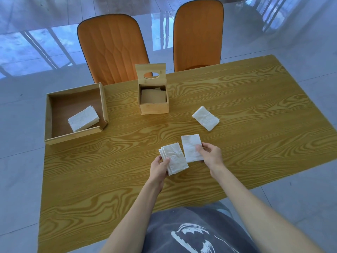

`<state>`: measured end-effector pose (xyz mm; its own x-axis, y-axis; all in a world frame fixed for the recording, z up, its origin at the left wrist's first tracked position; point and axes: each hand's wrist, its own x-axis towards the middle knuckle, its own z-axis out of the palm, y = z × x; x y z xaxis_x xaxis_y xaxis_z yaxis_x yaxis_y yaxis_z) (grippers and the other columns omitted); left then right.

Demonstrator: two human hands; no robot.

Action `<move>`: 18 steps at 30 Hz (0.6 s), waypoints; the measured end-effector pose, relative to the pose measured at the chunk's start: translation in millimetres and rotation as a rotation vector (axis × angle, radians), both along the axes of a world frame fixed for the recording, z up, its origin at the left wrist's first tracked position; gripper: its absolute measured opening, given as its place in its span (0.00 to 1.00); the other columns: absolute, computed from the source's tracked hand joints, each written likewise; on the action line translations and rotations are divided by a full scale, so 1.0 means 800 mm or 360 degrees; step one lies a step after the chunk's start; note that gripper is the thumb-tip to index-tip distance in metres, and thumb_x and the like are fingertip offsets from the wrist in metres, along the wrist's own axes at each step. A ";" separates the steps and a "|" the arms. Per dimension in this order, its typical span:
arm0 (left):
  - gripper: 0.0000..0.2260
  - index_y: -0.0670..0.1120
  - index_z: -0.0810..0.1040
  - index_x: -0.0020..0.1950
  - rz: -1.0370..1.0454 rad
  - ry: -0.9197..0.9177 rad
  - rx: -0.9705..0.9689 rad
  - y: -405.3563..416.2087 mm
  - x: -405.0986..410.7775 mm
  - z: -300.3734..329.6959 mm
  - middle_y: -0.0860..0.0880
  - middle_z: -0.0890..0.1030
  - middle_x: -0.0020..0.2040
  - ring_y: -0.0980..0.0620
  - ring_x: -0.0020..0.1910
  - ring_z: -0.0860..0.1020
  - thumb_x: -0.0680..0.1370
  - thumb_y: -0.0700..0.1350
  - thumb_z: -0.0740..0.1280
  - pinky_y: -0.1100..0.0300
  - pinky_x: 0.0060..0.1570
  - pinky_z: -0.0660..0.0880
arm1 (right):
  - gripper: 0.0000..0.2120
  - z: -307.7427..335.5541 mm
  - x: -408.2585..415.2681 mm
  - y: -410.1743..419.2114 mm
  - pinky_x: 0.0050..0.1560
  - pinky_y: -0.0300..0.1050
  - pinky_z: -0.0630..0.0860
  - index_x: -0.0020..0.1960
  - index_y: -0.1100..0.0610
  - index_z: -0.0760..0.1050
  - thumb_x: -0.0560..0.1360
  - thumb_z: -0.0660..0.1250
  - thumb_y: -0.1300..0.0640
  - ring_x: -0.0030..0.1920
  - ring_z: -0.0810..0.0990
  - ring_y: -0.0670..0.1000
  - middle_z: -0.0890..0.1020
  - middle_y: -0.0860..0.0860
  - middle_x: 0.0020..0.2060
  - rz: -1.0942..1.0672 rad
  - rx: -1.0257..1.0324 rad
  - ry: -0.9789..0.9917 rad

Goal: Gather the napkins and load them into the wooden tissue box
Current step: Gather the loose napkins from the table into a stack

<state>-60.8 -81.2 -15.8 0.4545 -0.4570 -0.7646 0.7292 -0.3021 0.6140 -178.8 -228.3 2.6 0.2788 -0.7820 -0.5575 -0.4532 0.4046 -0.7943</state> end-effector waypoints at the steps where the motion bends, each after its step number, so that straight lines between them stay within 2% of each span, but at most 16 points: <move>1: 0.11 0.44 0.74 0.63 0.0005 0.0005 -0.0002 0.000 0.000 0.000 0.43 0.84 0.54 0.46 0.48 0.84 0.81 0.40 0.65 0.51 0.46 0.81 | 0.10 0.000 0.003 0.004 0.51 0.44 0.80 0.56 0.57 0.78 0.76 0.71 0.56 0.51 0.83 0.50 0.84 0.52 0.50 0.0045 0.0052 -0.0050; 5: 0.12 0.43 0.75 0.64 0.0005 0.0012 -0.0004 0.001 0.000 0.002 0.42 0.83 0.55 0.45 0.50 0.83 0.81 0.40 0.64 0.50 0.47 0.81 | 0.13 -0.006 0.014 0.026 0.39 0.37 0.77 0.58 0.58 0.78 0.75 0.73 0.56 0.48 0.84 0.50 0.85 0.53 0.49 0.0225 0.0152 -0.0095; 8: 0.13 0.42 0.75 0.65 0.0007 0.0029 -0.0002 0.003 0.000 0.003 0.41 0.83 0.56 0.44 0.52 0.83 0.81 0.41 0.64 0.51 0.46 0.81 | 0.10 -0.008 0.020 0.035 0.33 0.34 0.77 0.56 0.57 0.77 0.76 0.72 0.57 0.44 0.83 0.48 0.84 0.53 0.47 0.0297 0.0197 -0.0108; 10: 0.13 0.42 0.75 0.65 0.0009 0.0046 -0.0004 0.004 -0.001 0.003 0.41 0.83 0.57 0.42 0.53 0.83 0.81 0.41 0.64 0.51 0.45 0.81 | 0.11 -0.012 0.023 0.036 0.36 0.37 0.79 0.56 0.58 0.77 0.76 0.72 0.58 0.44 0.83 0.47 0.84 0.52 0.46 0.0349 0.0187 -0.0084; 14: 0.13 0.42 0.77 0.64 0.0055 0.0087 -0.0041 0.001 0.000 0.004 0.41 0.84 0.55 0.41 0.54 0.83 0.81 0.44 0.64 0.48 0.50 0.81 | 0.12 -0.024 0.030 0.033 0.50 0.50 0.83 0.54 0.57 0.80 0.74 0.74 0.54 0.49 0.84 0.50 0.85 0.52 0.48 0.0472 -0.0050 0.0129; 18: 0.15 0.45 0.78 0.61 0.0037 0.0037 -0.0080 -0.007 0.004 0.005 0.42 0.86 0.54 0.43 0.52 0.84 0.77 0.48 0.71 0.49 0.49 0.82 | 0.12 -0.021 0.035 0.024 0.51 0.46 0.80 0.52 0.56 0.83 0.73 0.74 0.49 0.49 0.83 0.49 0.86 0.49 0.47 0.0638 -0.0305 0.0354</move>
